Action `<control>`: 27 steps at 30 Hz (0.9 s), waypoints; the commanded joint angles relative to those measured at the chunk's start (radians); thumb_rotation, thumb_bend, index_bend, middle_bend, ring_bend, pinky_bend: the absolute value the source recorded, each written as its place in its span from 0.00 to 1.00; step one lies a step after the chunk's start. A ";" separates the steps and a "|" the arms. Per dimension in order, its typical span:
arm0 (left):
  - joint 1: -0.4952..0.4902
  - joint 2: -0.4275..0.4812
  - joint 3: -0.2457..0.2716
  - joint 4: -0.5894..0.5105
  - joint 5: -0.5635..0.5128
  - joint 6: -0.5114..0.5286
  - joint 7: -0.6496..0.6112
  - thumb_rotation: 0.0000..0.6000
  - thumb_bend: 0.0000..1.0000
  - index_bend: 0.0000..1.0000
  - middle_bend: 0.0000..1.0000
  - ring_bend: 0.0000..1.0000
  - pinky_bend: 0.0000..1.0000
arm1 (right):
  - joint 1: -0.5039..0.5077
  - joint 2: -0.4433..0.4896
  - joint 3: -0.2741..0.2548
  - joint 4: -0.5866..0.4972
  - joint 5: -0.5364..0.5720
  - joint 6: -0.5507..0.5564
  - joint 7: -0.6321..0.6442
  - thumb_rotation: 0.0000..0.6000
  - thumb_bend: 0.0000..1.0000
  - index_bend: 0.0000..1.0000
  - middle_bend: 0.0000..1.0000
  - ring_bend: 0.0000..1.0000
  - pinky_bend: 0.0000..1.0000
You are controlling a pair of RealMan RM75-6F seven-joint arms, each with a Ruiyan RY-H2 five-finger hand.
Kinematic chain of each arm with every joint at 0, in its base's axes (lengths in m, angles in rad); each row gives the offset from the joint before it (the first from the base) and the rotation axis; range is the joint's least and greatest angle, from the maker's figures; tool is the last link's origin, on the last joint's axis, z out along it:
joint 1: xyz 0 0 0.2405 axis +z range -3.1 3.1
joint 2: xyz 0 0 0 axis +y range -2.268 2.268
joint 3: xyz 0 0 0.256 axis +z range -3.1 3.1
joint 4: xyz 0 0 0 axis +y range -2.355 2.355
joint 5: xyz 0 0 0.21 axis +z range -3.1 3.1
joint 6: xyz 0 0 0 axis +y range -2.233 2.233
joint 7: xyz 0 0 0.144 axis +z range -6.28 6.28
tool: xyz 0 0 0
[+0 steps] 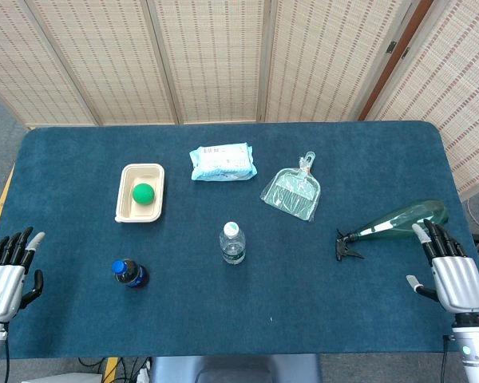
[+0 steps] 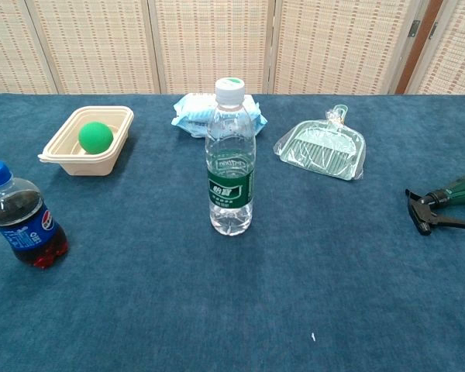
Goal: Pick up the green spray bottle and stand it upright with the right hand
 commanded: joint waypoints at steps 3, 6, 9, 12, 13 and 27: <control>-0.003 -0.003 -0.003 0.002 0.003 0.002 -0.009 1.00 0.61 0.06 0.01 0.00 0.00 | 0.001 0.000 -0.001 0.001 0.002 -0.003 -0.004 1.00 0.14 0.00 0.02 0.03 0.19; -0.003 -0.001 0.000 -0.003 0.009 0.006 0.002 1.00 0.61 0.06 0.01 0.00 0.00 | -0.002 0.000 -0.002 0.002 0.001 0.002 0.000 1.00 0.14 0.00 0.02 0.03 0.19; -0.003 0.003 0.001 -0.011 0.010 0.006 0.010 1.00 0.61 0.06 0.01 0.00 0.00 | -0.004 -0.001 -0.002 0.005 0.000 0.006 0.008 1.00 0.14 0.00 0.02 0.03 0.19; -0.005 0.007 -0.002 -0.020 0.008 0.007 0.012 1.00 0.61 0.06 0.01 0.00 0.00 | -0.005 -0.004 -0.004 0.012 -0.001 0.005 0.011 1.00 0.14 0.00 0.02 0.03 0.19; -0.005 0.007 -0.002 -0.021 0.008 0.007 0.013 1.00 0.61 0.06 0.01 0.00 0.00 | -0.005 -0.004 -0.005 0.013 0.000 0.004 0.011 1.00 0.14 0.00 0.02 0.03 0.19; -0.001 0.012 0.003 -0.028 0.017 0.016 0.010 1.00 0.61 0.06 0.01 0.00 0.00 | 0.011 -0.004 -0.001 0.009 0.006 -0.019 -0.014 1.00 0.14 0.00 0.02 0.03 0.19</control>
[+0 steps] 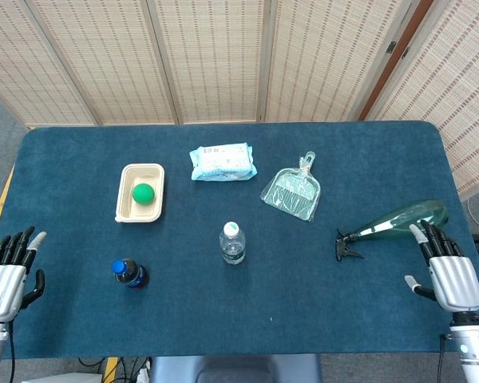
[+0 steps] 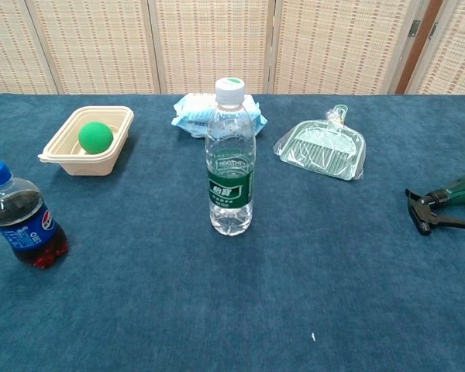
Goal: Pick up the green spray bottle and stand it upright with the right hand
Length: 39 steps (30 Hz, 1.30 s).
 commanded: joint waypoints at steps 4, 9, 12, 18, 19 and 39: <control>-0.004 0.002 -0.005 -0.005 0.016 0.013 -0.009 1.00 0.61 0.06 0.01 0.00 0.00 | 0.014 0.007 0.002 0.028 -0.016 -0.006 -0.018 1.00 0.14 0.00 0.05 0.03 0.19; -0.013 -0.005 -0.008 -0.002 0.014 0.002 -0.006 1.00 0.61 0.06 0.01 0.00 0.00 | 0.026 0.038 0.003 0.008 0.019 -0.048 -0.079 1.00 0.15 0.00 0.06 0.03 0.19; -0.021 -0.011 -0.013 -0.001 0.007 -0.009 -0.002 1.00 0.61 0.06 0.01 0.00 0.00 | 0.036 0.061 0.006 -0.016 0.047 -0.076 -0.120 1.00 0.15 0.00 0.06 0.03 0.19; -0.033 -0.018 -0.021 -0.010 0.007 -0.013 0.013 1.00 0.61 0.06 0.01 0.00 0.00 | 0.073 0.094 0.020 -0.035 0.108 -0.147 -0.191 1.00 0.15 0.00 0.07 0.03 0.19; -0.034 -0.019 -0.022 -0.013 0.009 -0.011 0.016 1.00 0.61 0.06 0.01 0.00 0.00 | 0.082 0.096 0.023 -0.031 0.119 -0.162 -0.200 1.00 0.15 0.00 0.07 0.03 0.19; -0.055 -0.028 -0.032 0.024 -0.005 -0.031 -0.011 1.00 0.61 0.06 0.01 0.00 0.00 | 0.263 0.094 0.068 0.020 0.281 -0.407 -0.308 1.00 0.15 0.00 0.09 0.03 0.19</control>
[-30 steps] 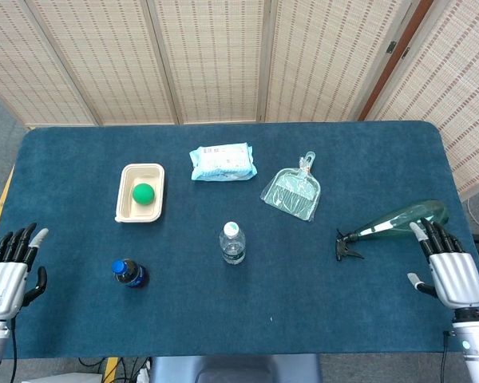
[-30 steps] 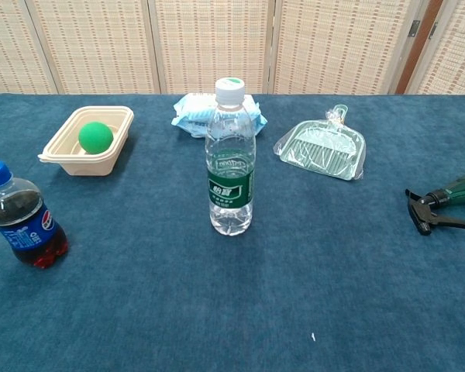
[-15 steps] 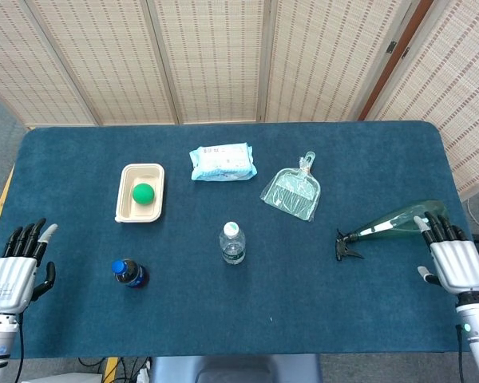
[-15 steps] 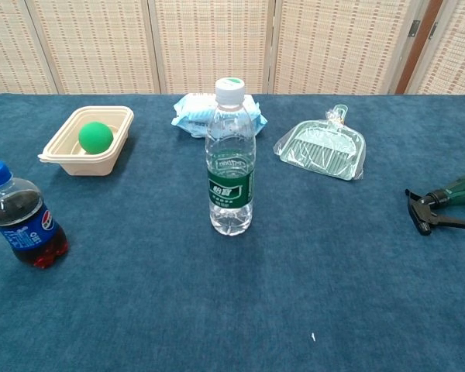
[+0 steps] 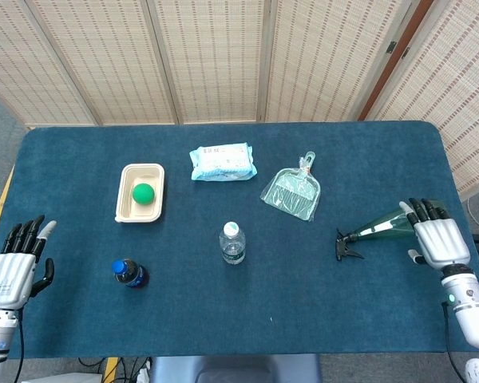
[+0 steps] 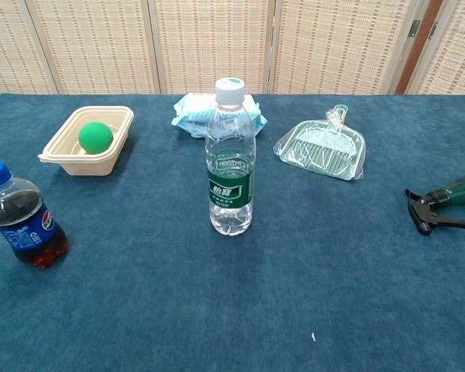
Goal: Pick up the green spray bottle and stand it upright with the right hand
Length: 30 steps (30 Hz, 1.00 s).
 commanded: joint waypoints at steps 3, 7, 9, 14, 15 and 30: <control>-0.005 -0.004 -0.001 0.005 -0.003 -0.004 0.000 1.00 0.61 0.06 0.01 0.00 0.00 | 0.039 -0.013 -0.002 0.036 0.045 -0.068 -0.007 1.00 0.15 0.00 0.09 0.03 0.19; -0.008 -0.006 -0.002 0.004 -0.009 -0.009 0.009 1.00 0.61 0.06 0.01 0.00 0.00 | 0.062 -0.032 -0.013 0.068 0.051 -0.101 -0.003 1.00 0.15 0.00 0.09 0.03 0.19; -0.010 -0.007 -0.003 0.003 -0.013 -0.014 0.013 1.00 0.61 0.06 0.01 0.00 0.00 | 0.071 -0.039 -0.018 0.082 0.051 -0.115 0.003 1.00 0.15 0.00 0.09 0.03 0.19; -0.008 -0.015 0.001 0.005 -0.008 -0.004 0.020 1.00 0.61 0.06 0.01 0.00 0.00 | 0.102 -0.056 -0.028 0.127 0.067 -0.168 0.012 1.00 0.15 0.00 0.09 0.03 0.19; -0.005 -0.018 0.003 0.007 -0.004 0.003 0.020 1.00 0.61 0.06 0.01 0.00 0.00 | 0.111 -0.057 -0.029 0.134 0.075 -0.183 0.012 1.00 0.15 0.00 0.09 0.03 0.19; 0.010 -0.044 0.023 0.047 0.028 0.033 0.004 1.00 0.61 0.06 0.01 0.00 0.00 | 0.221 -0.131 -0.041 0.227 0.127 -0.302 -0.006 1.00 0.15 0.00 0.10 0.04 0.19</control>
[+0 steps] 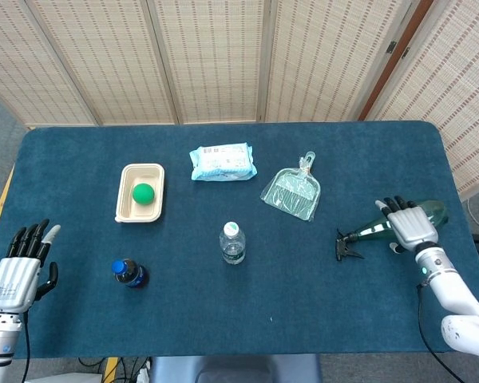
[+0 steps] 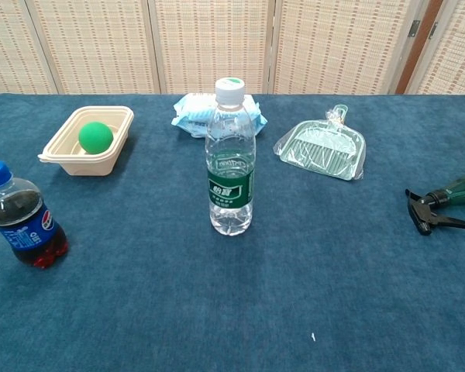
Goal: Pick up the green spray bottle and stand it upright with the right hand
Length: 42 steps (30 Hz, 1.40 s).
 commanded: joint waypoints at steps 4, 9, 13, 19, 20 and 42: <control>0.001 -0.002 0.001 0.015 -0.007 -0.007 -0.013 1.00 0.61 0.06 0.01 0.00 0.00 | 0.026 -0.020 -0.009 0.017 0.013 -0.014 -0.006 1.00 0.15 0.00 0.10 0.04 0.19; 0.003 -0.010 0.000 0.036 -0.008 -0.006 -0.038 1.00 0.61 0.06 0.01 0.00 0.00 | 0.041 -0.031 -0.021 0.024 0.031 -0.022 -0.018 1.00 0.15 0.00 0.10 0.04 0.19; 0.007 -0.016 0.003 0.048 -0.005 0.001 -0.048 1.00 0.61 0.06 0.01 0.00 0.00 | 0.052 -0.049 -0.029 0.041 0.043 -0.035 -0.017 1.00 0.15 0.00 0.10 0.04 0.19; 0.015 -0.015 0.003 0.051 -0.005 0.011 -0.056 1.00 0.61 0.06 0.01 0.00 0.00 | 0.067 -0.075 -0.040 0.069 0.048 -0.050 -0.005 1.00 0.15 0.00 0.10 0.04 0.19; 0.016 -0.015 0.004 0.052 -0.005 0.012 -0.058 1.00 0.61 0.06 0.01 0.00 0.00 | 0.069 -0.079 -0.041 0.074 0.048 -0.052 -0.003 1.00 0.15 0.00 0.10 0.04 0.19; 0.040 -0.026 0.010 0.094 -0.001 0.032 -0.108 1.00 0.61 0.06 0.01 0.00 0.00 | 0.093 -0.119 -0.070 0.104 0.053 -0.032 -0.014 1.00 0.19 0.17 0.24 0.18 0.28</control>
